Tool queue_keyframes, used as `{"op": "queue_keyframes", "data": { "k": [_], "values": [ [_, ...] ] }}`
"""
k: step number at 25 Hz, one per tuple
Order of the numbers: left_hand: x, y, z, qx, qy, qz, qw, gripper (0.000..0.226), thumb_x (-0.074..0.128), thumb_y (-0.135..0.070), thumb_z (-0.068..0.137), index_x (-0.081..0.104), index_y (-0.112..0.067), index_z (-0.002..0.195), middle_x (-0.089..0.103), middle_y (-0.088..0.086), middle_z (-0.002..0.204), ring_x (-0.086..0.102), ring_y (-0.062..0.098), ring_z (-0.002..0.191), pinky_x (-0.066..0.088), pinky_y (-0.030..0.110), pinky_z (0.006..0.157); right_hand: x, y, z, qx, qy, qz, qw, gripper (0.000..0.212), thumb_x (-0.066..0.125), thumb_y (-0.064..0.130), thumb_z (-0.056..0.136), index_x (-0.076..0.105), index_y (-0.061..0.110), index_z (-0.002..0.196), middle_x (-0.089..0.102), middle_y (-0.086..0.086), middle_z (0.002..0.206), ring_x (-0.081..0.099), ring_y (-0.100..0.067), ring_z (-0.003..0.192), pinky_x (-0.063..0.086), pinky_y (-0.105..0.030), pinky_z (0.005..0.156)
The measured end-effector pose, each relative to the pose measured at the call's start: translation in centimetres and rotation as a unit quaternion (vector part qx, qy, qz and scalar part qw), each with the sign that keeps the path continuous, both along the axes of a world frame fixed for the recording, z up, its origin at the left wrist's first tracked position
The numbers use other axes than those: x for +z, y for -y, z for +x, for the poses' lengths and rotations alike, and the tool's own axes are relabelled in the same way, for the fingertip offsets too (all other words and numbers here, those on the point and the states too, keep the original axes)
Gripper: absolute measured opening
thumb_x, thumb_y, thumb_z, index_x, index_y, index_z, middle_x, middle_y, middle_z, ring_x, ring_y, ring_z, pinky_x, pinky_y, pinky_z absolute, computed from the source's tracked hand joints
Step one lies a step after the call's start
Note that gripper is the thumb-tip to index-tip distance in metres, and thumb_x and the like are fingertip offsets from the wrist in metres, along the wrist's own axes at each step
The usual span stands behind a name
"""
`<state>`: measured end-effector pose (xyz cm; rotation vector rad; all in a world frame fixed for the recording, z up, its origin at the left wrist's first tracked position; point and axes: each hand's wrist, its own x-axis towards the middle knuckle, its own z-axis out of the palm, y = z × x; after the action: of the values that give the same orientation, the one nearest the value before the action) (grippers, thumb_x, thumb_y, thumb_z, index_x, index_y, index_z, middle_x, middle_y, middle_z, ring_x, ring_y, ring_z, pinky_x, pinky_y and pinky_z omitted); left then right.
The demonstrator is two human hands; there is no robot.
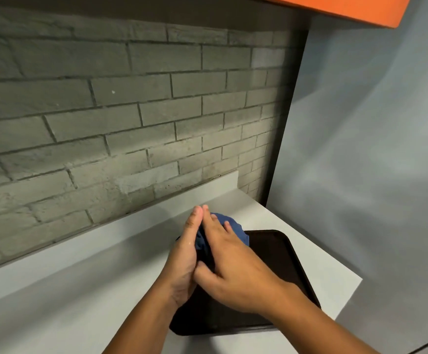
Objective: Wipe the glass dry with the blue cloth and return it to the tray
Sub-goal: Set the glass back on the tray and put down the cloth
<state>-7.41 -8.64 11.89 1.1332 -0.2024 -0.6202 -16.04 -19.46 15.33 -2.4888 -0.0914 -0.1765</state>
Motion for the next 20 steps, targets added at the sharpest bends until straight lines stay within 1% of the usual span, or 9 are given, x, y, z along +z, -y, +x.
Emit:
{"op": "queue_keyframes", "data": {
  "k": [2,5,7,9,10,13,16,18,20],
  "values": [
    [-0.3,-1.1,0.1,-0.003,-0.02,-0.01,1.0,0.051,0.083,-0.058,0.087,0.09,-0.019,0.12,0.085,0.014,0.131,0.083,0.02,0.119,0.066,0.026,0.087,-0.2,0.0,0.1,0.017,-0.035,0.07,0.997,0.095,0.044,0.038,0.093,-0.007,0.038,0.173,0.045,0.013,0.165,0.028,-0.024,0.167,0.013,-0.043,0.14],
    [-1.3,-3.6,0.5,0.019,-0.018,0.012,1.0,0.036,0.071,-0.018,0.101,0.079,-0.007,0.134,0.085,0.022,0.127,0.086,0.026,0.106,0.069,0.031,0.079,-0.2,0.5,0.0,0.011,-0.021,0.152,0.988,0.094,0.04,0.04,0.087,0.003,0.04,0.174,0.032,0.017,0.178,0.025,0.004,0.165,0.023,-0.032,0.137],
    [-1.7,-5.9,1.1,0.054,-0.009,0.062,0.997,0.027,0.063,-0.002,0.106,0.076,-0.007,0.13,0.088,0.019,0.115,0.087,0.025,0.094,0.069,0.031,0.074,-0.3,0.9,0.0,-0.009,-0.004,0.168,0.986,0.088,0.043,0.041,0.089,0.018,0.038,0.173,0.035,0.021,0.176,0.036,0.011,0.157,0.034,-0.029,0.132],
    [-1.9,-8.2,2.0,0.076,0.016,0.109,0.991,0.021,0.065,-0.001,0.104,0.078,-0.01,0.117,0.088,0.015,0.102,0.085,0.022,0.087,0.066,0.03,0.073,-0.7,1.0,-0.2,-0.039,0.002,0.165,0.985,0.078,0.05,0.035,0.094,0.032,0.037,0.169,0.043,0.02,0.172,0.06,0.0,0.137,0.05,-0.043,0.123],
    [-1.8,-9.3,2.4,0.069,0.037,0.134,0.988,0.017,0.069,-0.005,0.099,0.08,-0.014,0.107,0.085,0.011,0.093,0.08,0.02,0.081,0.061,0.028,0.071,-1.0,1.2,-0.4,-0.051,0.002,0.163,0.985,0.073,0.053,0.027,0.097,0.037,0.035,0.168,0.047,0.019,0.17,0.062,-0.003,0.127,0.052,-0.047,0.12],
    [-2.6,-12.7,4.2,0.054,0.049,0.234,0.97,0.012,0.066,-0.022,0.076,0.066,-0.024,0.064,0.056,-0.003,0.062,0.051,0.013,0.061,0.04,0.027,0.057,-1.8,1.1,-0.5,-0.062,0.001,0.151,0.987,0.063,0.055,0.01,0.104,0.047,0.028,0.164,0.056,0.016,0.163,0.055,0.004,0.143,0.046,-0.037,0.125],
    [-4.5,-15.6,6.2,0.02,0.019,0.326,0.945,0.016,0.062,-0.025,0.07,0.048,-0.026,0.062,0.043,-0.002,0.062,0.041,0.015,0.057,0.033,0.032,0.056,-2.5,0.9,-0.6,-0.062,-0.002,0.172,0.983,0.058,0.055,0.004,0.104,0.054,0.028,0.157,0.064,0.018,0.152,0.058,0.006,0.142,0.047,-0.03,0.122],
    [-6.0,-16.5,7.6,-0.038,-0.006,0.381,0.924,0.016,0.062,-0.025,0.068,0.048,-0.025,0.062,0.043,0.0,0.063,0.041,0.015,0.054,0.033,0.032,0.055,-3.0,0.7,-0.6,-0.061,-0.006,0.188,0.98,0.056,0.054,0.003,0.104,0.058,0.034,0.15,0.068,0.021,0.144,0.063,0.008,0.135,0.05,-0.029,0.117],
    [-7.8,-16.8,9.2,-0.109,0.021,0.462,0.88,0.01,0.064,-0.026,0.073,0.057,-0.02,0.07,0.054,0.005,0.073,0.049,0.019,0.066,0.041,0.036,0.063,-3.4,0.4,-0.6,-0.059,-0.014,0.204,0.977,0.054,0.055,0.003,0.104,0.059,0.041,0.142,0.071,0.022,0.138,0.065,0.009,0.129,0.053,-0.028,0.111]
  ]
}}
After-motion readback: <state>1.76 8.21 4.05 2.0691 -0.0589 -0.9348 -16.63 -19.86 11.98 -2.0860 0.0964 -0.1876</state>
